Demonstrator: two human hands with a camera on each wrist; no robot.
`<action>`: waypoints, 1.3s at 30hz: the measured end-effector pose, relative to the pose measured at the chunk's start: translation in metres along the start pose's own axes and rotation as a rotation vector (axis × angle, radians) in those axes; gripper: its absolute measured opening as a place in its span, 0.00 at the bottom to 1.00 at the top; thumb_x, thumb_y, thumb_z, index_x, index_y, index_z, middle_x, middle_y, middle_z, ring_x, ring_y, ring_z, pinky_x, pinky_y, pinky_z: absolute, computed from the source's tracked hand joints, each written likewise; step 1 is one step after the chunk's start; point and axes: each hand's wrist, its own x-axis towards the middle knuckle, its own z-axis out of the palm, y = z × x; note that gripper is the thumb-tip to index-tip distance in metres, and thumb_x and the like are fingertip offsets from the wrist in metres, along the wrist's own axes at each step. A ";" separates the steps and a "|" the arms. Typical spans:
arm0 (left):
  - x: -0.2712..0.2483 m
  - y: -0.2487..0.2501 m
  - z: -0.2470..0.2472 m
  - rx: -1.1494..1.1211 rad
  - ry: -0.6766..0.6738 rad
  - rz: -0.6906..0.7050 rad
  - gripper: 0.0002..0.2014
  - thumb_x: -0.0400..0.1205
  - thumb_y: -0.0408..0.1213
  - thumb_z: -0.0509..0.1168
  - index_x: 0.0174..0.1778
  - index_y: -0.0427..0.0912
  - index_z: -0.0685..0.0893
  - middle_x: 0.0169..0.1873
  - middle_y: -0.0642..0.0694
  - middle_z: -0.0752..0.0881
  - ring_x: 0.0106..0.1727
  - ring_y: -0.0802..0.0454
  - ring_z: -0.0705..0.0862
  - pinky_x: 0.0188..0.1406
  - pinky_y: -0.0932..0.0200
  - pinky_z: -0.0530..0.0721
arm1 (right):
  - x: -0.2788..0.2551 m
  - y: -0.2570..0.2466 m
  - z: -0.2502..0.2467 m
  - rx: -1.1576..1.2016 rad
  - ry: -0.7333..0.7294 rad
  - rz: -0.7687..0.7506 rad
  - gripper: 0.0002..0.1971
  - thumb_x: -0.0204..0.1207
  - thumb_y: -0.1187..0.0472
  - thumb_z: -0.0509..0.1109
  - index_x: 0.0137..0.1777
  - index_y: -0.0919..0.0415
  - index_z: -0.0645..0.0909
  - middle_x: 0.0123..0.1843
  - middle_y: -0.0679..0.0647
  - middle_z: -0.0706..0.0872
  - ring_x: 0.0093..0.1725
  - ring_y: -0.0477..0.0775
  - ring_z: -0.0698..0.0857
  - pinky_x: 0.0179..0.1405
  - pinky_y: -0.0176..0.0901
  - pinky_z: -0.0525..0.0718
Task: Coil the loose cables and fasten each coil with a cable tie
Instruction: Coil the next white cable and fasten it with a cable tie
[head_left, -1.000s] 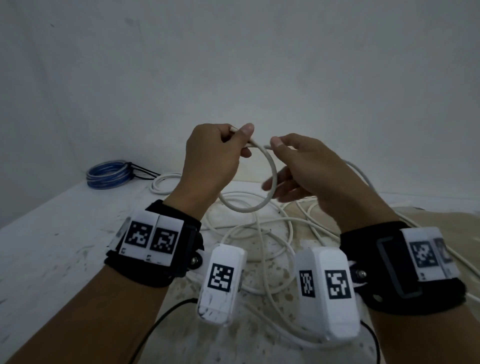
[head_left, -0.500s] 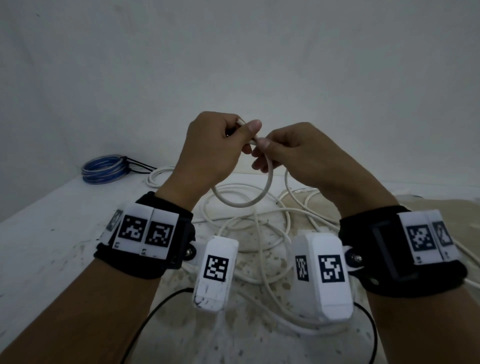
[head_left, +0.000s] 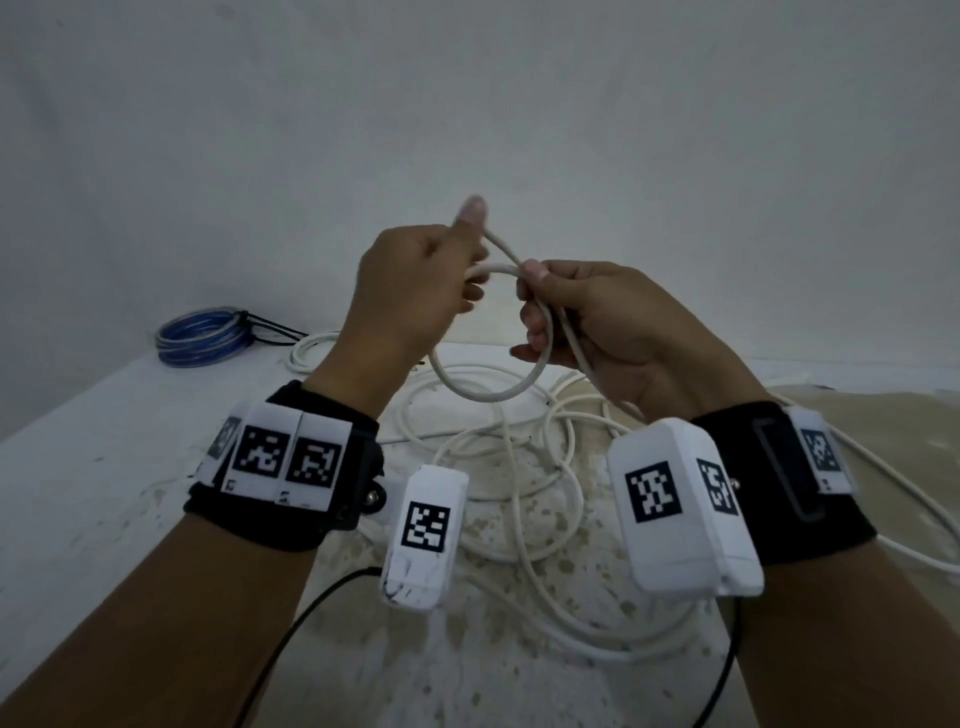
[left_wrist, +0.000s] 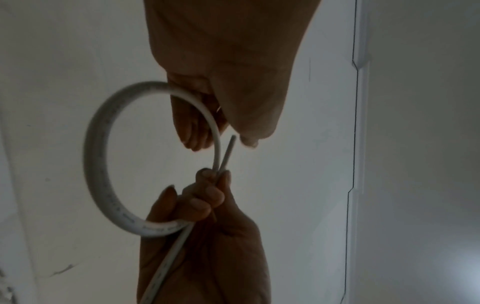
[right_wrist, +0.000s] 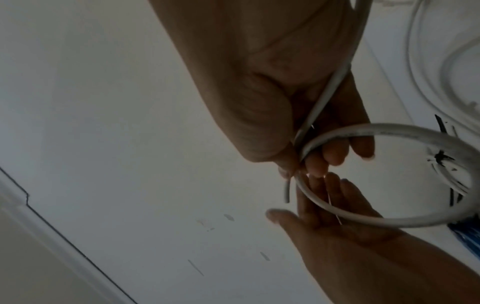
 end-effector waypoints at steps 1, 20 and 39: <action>0.002 -0.001 -0.003 -0.028 0.061 -0.078 0.25 0.87 0.57 0.58 0.41 0.41 0.89 0.34 0.46 0.90 0.35 0.53 0.90 0.38 0.57 0.88 | 0.001 0.001 -0.003 0.034 0.022 -0.008 0.13 0.86 0.57 0.64 0.42 0.63 0.81 0.27 0.52 0.80 0.26 0.49 0.79 0.41 0.47 0.90; -0.086 0.079 0.045 -0.991 -0.540 -0.909 0.34 0.90 0.57 0.45 0.51 0.31 0.86 0.30 0.39 0.87 0.26 0.48 0.85 0.32 0.57 0.87 | -0.041 -0.089 0.024 0.492 0.349 -0.298 0.14 0.87 0.56 0.62 0.42 0.63 0.77 0.28 0.54 0.80 0.26 0.50 0.81 0.49 0.53 0.91; -0.061 0.116 0.048 -0.486 0.192 -0.392 0.09 0.88 0.38 0.59 0.45 0.41 0.81 0.44 0.42 0.91 0.42 0.47 0.91 0.49 0.47 0.91 | -0.094 -0.077 -0.013 0.316 0.480 -0.319 0.13 0.88 0.58 0.62 0.42 0.63 0.77 0.29 0.56 0.77 0.22 0.50 0.78 0.43 0.51 0.91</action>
